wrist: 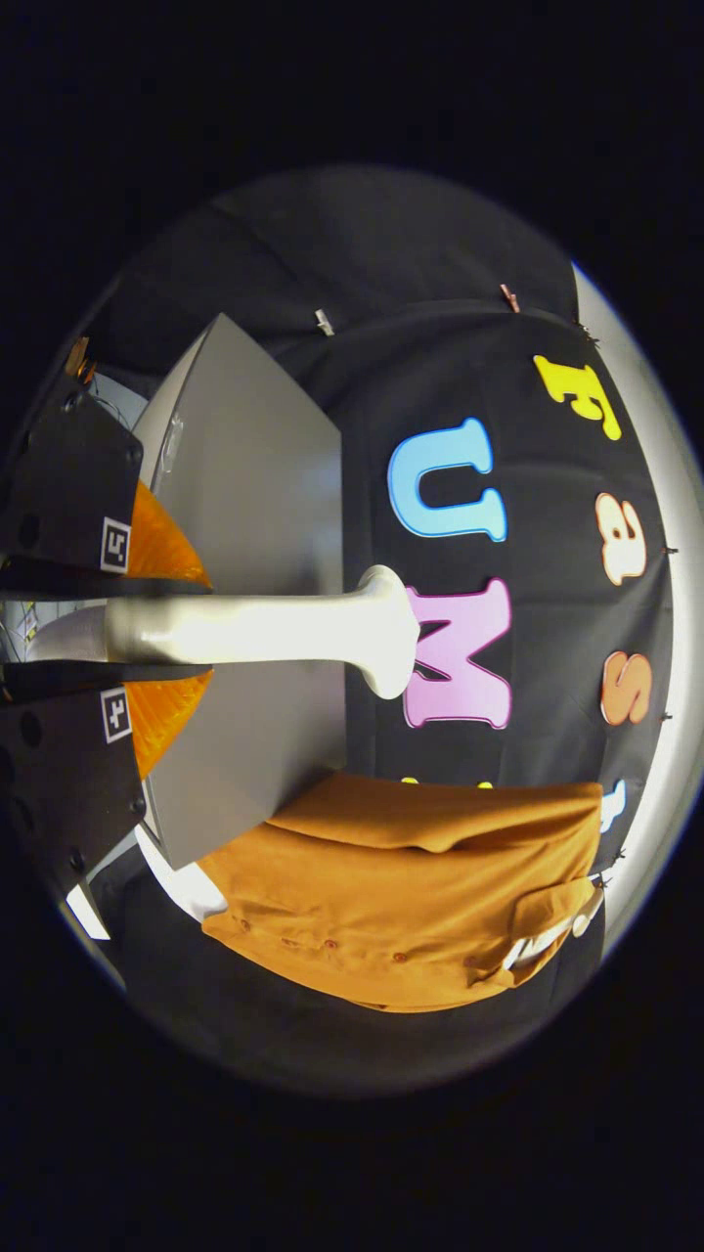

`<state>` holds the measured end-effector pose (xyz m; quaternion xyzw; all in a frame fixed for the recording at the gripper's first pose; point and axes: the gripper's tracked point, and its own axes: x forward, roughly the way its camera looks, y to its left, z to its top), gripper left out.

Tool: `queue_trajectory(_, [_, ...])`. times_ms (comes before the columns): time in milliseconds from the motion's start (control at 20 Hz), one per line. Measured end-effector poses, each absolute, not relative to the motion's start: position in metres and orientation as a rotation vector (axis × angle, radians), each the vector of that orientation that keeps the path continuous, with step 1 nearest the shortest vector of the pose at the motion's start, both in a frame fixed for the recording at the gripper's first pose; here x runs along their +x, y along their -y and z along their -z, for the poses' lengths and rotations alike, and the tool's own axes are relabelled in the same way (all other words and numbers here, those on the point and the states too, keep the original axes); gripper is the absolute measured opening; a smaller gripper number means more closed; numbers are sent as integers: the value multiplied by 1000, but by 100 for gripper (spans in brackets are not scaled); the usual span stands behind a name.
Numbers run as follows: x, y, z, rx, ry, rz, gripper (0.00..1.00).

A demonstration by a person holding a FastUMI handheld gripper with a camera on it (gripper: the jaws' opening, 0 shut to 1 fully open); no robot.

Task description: Iron the clothes twice with a garment steamer, once on the left side and once on the right side.

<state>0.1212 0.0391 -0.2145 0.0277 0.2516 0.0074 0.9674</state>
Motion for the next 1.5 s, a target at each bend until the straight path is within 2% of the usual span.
queue_trajectory(400, [96, 32, 98, 80, -170, 3, 27])
queue_trajectory(700, [87, 103, 48, 82, 80, 47, 27])
queue_trajectory(1100, [114, 175, 60, 73, 120, 70, 27])
queue_trajectory(1500, [149, 194, 108, 89, 65, 66, 27])
